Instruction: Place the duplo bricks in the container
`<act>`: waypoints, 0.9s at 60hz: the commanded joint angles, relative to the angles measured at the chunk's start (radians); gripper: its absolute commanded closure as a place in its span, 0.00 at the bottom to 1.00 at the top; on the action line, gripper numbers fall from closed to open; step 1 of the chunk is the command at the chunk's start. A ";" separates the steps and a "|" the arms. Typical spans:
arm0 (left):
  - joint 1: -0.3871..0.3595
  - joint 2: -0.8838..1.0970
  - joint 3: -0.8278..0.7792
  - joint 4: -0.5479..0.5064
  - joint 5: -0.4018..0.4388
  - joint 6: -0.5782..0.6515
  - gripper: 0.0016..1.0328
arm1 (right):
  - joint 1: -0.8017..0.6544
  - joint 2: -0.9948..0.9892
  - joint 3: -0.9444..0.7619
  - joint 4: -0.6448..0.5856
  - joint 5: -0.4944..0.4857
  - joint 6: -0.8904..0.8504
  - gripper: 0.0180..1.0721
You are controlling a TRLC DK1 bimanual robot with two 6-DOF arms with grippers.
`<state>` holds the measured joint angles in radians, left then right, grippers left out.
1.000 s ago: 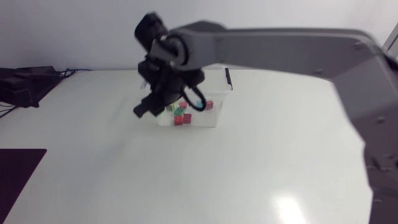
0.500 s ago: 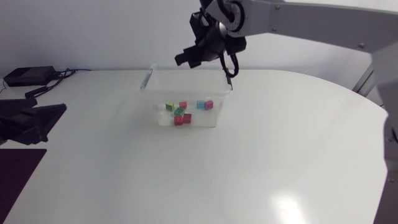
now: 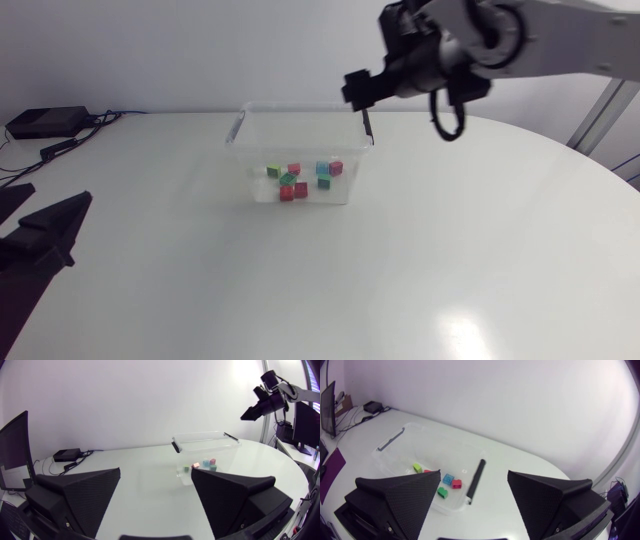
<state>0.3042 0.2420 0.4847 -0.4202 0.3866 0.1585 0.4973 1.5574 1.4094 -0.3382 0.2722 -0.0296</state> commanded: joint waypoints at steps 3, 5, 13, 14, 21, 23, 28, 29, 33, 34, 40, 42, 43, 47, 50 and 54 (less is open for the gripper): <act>0.012 -0.052 -0.029 0.000 -0.008 -0.017 0.04 | -0.049 -0.194 -0.185 0.030 0.035 -0.004 0.05; 0.019 -0.066 -0.031 0.003 -0.008 -0.014 0.04 | -0.060 -0.244 -0.234 0.033 0.044 -0.009 0.05; 0.027 -0.098 -0.057 0.046 -0.031 -0.004 0.04 | -0.149 -0.441 -0.415 0.062 0.044 -0.030 0.05; 0.027 -0.098 -0.060 0.052 -0.034 -0.001 0.04 | -0.166 -0.468 -0.441 0.070 0.044 -0.036 0.05; 0.027 -0.095 -0.086 0.110 -0.064 0.006 0.04 | -0.243 -0.634 -0.575 0.094 0.044 -0.084 0.05; 0.026 -0.092 -0.089 0.123 -0.074 0.006 0.04 | -0.267 -0.675 -0.610 0.100 0.044 -0.093 0.05; 0.026 -0.084 -0.101 0.153 -0.095 0.006 0.04 | -0.312 -0.767 -0.682 0.100 0.044 -0.121 0.05; 0.026 -0.084 -0.106 0.162 -0.106 0.007 0.04 | -0.321 -0.787 -0.698 0.100 0.044 -0.130 0.05; 0.026 -0.084 -0.123 0.187 -0.127 0.009 0.04 | -0.355 -0.855 -0.748 0.100 0.041 -0.147 0.05; 0.026 -0.084 -0.124 0.190 -0.130 0.009 0.04 | -0.362 -0.870 -0.759 0.100 0.038 -0.150 0.05; 0.026 -0.084 -0.149 0.219 -0.157 0.013 0.04 | -0.408 -0.976 -0.823 0.099 0.027 -0.165 0.05; 0.024 -0.086 -0.155 0.225 -0.161 0.016 0.04 | -0.417 -1.010 -0.843 0.096 0.027 -0.168 0.05; 0.024 -0.086 -0.156 0.228 -0.163 0.019 0.04 | -0.424 -1.024 -0.851 0.094 0.027 -0.171 0.05; 0.024 -0.093 -0.181 0.255 -0.186 0.038 0.04 | -0.437 -1.093 -0.892 0.088 0.025 -0.176 0.05; 0.017 -0.103 -0.197 0.272 -0.198 0.041 0.04 | -0.441 -1.129 -0.919 0.092 0.023 -0.179 0.05; -0.005 -0.112 -0.216 0.282 -0.210 0.028 0.04 | -0.445 -1.158 -0.952 0.108 0.003 -0.165 0.05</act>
<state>0.3191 0.1455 0.3084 -0.1589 0.1902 0.1829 0.0620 0.4339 0.5117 -0.2497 0.2882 -0.1879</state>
